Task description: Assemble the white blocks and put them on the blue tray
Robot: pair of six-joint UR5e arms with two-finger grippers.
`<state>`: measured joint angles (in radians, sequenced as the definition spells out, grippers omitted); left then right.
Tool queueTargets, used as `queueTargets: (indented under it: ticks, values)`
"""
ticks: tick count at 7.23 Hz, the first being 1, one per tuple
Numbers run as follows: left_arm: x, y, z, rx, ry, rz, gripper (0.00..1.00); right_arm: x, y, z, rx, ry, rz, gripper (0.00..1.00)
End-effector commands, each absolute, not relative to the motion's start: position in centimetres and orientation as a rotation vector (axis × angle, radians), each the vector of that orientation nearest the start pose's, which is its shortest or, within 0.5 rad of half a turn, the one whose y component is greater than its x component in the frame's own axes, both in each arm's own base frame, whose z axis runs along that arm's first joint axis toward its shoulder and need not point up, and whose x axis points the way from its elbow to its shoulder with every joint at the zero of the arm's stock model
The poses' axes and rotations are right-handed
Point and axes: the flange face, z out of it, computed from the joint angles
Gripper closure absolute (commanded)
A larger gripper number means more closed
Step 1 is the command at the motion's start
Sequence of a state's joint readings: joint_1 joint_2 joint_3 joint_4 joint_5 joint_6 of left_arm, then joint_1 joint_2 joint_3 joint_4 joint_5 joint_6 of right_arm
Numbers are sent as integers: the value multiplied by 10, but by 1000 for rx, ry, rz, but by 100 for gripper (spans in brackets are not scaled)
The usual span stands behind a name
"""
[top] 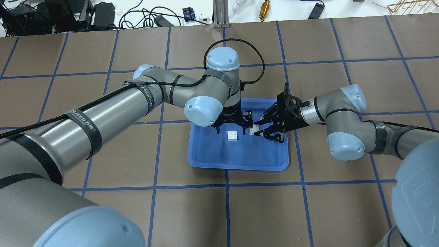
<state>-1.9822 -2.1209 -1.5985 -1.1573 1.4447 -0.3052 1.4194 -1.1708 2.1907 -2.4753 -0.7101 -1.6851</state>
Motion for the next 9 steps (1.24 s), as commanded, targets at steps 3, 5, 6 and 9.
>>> queueTargets:
  ticks: [3,5,6,9]
  values:
    - [-314,-561,268,79,3226,146,0,152,-485,132,-1649,1761,-789,100]
    - [-265,-569,306,76,3148,109,0,161,-483,131,-1660,1747,-784,100]
    - [-238,-571,326,88,3142,137,0,163,-484,131,-1666,1742,-785,100]
    - [-155,-571,396,28,3152,93,0,168,-483,128,-1672,1731,-780,100]
